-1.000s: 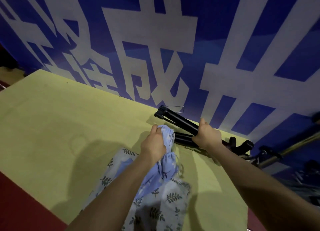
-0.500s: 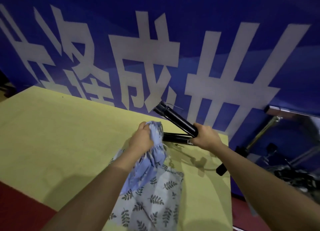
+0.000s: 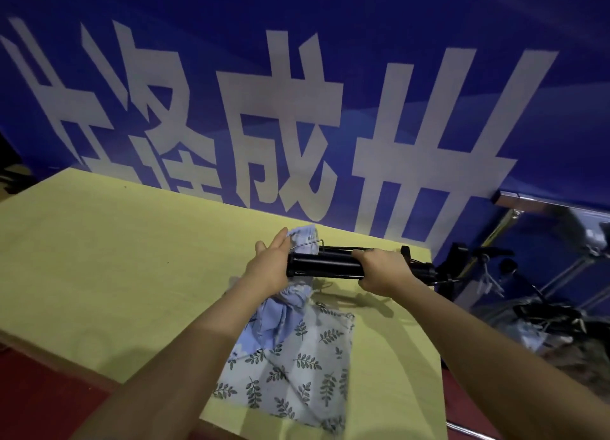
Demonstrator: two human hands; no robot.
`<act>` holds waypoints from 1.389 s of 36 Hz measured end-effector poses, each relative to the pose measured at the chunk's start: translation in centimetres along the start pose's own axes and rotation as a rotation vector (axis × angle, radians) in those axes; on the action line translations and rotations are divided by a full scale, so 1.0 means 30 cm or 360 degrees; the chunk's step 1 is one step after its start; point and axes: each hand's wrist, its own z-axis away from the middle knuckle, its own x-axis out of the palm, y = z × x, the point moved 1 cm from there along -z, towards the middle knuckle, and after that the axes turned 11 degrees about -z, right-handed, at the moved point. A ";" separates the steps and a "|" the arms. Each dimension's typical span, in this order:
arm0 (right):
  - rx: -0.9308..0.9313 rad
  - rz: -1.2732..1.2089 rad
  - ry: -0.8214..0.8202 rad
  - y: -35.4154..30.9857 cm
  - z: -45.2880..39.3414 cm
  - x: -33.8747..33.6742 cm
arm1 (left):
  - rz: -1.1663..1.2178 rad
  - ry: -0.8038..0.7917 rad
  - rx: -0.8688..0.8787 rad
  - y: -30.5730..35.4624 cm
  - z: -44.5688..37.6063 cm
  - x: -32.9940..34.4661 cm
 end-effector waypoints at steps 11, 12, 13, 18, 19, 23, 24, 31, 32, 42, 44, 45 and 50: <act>-0.0524 0.0703 0.0311 -0.122 -0.028 -0.061 | 0.0136 0.0043 0.0154 0.090 0.032 -0.015; -0.0594 0.0752 0.0371 -0.126 -0.034 -0.068 | 0.0109 0.0076 0.0150 0.099 0.034 -0.016; -0.0644 0.0804 0.0409 -0.129 -0.038 -0.074 | 0.0061 0.0117 0.0142 0.106 0.036 -0.015; -0.0833 0.0876 0.0647 -0.135 -0.042 -0.109 | -0.0212 0.0357 0.0173 0.123 0.040 0.000; -0.0870 0.0848 0.0686 -0.133 -0.042 -0.111 | -0.0246 0.0387 0.0186 0.125 0.038 0.004; -0.0904 0.0706 0.0792 -0.120 -0.044 -0.096 | -0.0315 0.0441 0.0159 0.134 0.035 0.004; -0.0887 0.0635 0.0816 -0.112 -0.045 -0.087 | -0.0312 0.0449 0.0138 0.134 0.032 0.003; -0.0941 0.0188 0.0893 -0.100 -0.006 -0.071 | -0.0187 0.0457 0.0009 0.089 0.005 0.014; -0.0925 0.0134 0.0855 -0.093 -0.003 -0.059 | -0.0155 0.0476 -0.0018 0.084 0.005 0.019; -0.0355 -0.0410 0.0164 -0.097 -0.022 0.067 | -0.0252 0.0710 -0.0179 0.077 0.031 0.000; -0.0250 -0.0570 0.0126 -0.115 -0.035 0.065 | -0.0207 0.0707 -0.0168 0.076 0.038 -0.010; -0.0215 -0.0678 0.0130 -0.124 -0.042 0.062 | -0.0182 0.0701 -0.0187 0.071 0.039 -0.009; -0.0030 -0.1542 0.0212 -0.144 -0.068 0.010 | 0.0055 0.0787 -0.0161 0.038 0.052 -0.005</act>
